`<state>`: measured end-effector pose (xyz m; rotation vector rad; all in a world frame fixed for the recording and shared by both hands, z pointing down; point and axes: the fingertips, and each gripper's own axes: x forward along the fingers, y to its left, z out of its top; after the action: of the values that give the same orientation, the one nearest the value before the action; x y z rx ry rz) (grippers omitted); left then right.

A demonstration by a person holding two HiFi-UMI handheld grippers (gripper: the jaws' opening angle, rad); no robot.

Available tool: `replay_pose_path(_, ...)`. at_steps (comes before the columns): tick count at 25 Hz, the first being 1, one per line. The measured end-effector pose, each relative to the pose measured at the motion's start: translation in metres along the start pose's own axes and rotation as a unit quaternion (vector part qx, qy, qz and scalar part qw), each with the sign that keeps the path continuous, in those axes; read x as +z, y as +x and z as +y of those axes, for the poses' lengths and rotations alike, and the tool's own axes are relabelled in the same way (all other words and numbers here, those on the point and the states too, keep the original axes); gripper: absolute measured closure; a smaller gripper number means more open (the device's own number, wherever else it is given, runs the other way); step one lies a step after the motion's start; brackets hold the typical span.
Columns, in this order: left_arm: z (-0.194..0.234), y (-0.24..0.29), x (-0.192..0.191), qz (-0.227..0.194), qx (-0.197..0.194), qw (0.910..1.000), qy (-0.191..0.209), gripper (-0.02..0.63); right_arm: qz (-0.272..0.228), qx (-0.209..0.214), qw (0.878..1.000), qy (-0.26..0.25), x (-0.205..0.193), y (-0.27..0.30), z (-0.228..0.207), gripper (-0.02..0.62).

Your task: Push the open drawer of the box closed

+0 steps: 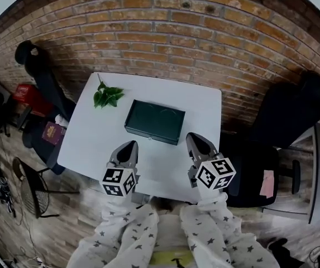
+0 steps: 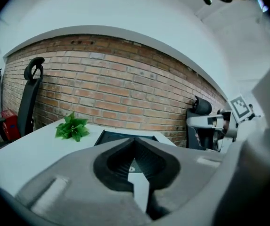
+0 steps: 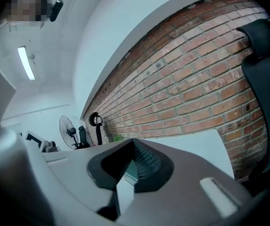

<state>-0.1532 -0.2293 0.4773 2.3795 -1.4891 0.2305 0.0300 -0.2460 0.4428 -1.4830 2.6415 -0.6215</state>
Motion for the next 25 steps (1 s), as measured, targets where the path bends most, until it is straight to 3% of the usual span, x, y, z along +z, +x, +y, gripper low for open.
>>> replay_pose_path(17,0.004,-0.054,0.071,-0.101,0.038,0.9940,0.017,0.607,-0.054,0.069,0.995,-0.049,0.059,0.001,0.039,0.588)
replay_pose_path(25,0.006,-0.066,0.087,-0.122,0.055,0.9907,0.026,0.607,-0.064,0.082,0.993,-0.055,0.066,0.001,0.042,0.588)
